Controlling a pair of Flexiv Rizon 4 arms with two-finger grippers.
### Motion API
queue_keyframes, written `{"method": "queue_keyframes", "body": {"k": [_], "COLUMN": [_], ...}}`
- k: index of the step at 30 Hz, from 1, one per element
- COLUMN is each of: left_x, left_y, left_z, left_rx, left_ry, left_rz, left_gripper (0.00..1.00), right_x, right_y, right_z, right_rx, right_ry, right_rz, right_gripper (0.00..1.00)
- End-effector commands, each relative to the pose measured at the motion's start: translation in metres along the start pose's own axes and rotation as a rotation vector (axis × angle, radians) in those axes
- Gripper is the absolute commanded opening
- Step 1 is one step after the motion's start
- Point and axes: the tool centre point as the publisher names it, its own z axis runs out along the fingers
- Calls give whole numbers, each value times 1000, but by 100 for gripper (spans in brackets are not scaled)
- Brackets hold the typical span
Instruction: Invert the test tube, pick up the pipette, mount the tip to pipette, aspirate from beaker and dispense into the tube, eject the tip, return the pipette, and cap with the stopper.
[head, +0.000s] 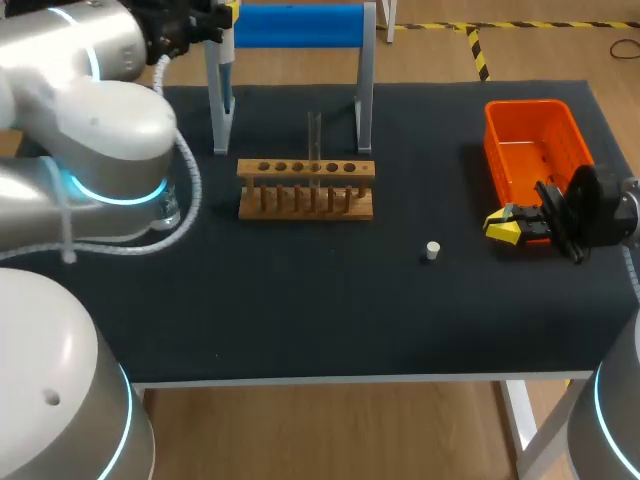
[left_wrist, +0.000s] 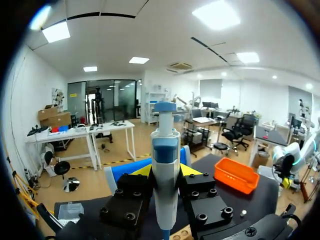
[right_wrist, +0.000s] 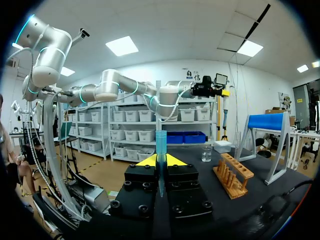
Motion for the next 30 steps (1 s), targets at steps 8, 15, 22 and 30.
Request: {"method": "queue_keyframes", "body": {"k": [8,15,22,30], "left_x": [3,49,96,144], "left_y": [-4,-16,-26,-36], "left_z": [-14,-42,-64,-83], "left_rx": [-11,42,99,126], "left_ry": [232,352,475,592], "left_rz": [9,73,107,147], "left_gripper": [0,0,0,0], "right_x": [1,1,1,1], "right_y": [0,0,0,0], "right_z": [0,0,0,0], "right_rx": [2,2,2,2], "right_ry": [-1,-1,-1,-1], "right_rz": [0,0,0,0], "right_gripper": [0,0,0,0]}}
